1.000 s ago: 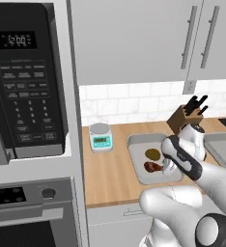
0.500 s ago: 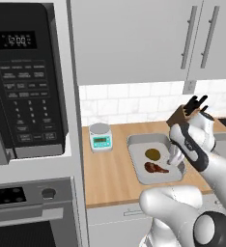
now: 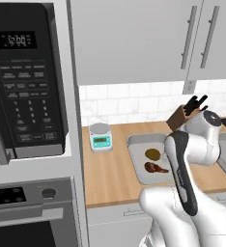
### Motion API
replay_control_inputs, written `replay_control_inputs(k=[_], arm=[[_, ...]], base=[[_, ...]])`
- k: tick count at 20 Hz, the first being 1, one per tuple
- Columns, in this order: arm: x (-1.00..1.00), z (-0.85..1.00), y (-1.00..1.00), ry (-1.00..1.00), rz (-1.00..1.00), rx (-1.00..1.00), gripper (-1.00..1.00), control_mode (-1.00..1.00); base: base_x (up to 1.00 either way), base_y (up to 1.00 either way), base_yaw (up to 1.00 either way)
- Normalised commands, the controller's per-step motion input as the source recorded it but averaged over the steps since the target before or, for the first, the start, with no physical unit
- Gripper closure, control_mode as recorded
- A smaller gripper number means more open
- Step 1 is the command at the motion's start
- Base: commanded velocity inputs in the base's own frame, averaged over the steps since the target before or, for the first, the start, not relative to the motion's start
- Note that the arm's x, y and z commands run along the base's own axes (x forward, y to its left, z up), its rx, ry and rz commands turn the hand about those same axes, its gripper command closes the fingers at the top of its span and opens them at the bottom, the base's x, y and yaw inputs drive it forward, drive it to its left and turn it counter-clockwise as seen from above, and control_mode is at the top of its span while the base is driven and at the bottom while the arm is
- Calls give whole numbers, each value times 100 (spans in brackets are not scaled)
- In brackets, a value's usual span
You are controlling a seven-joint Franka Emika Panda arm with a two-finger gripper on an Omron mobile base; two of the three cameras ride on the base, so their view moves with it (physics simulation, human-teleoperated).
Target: Place one avocado and one chicken drumstick in each tupperware on the nearby counter, to pack two identical lunches.
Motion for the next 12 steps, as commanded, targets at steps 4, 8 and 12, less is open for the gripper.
replay_control_inputs(k=[4, 8, 12], arm=[[-72, 40, 20, -17, -46, 2, -100, -100], [-90, 40, 7, -14, -52, 16, -100, -100], [-99, 14, 4, -15, -55, 22, -100, -100]], base=[[0, 0, 0], [0, 0, 0], [0, 0, 0]])
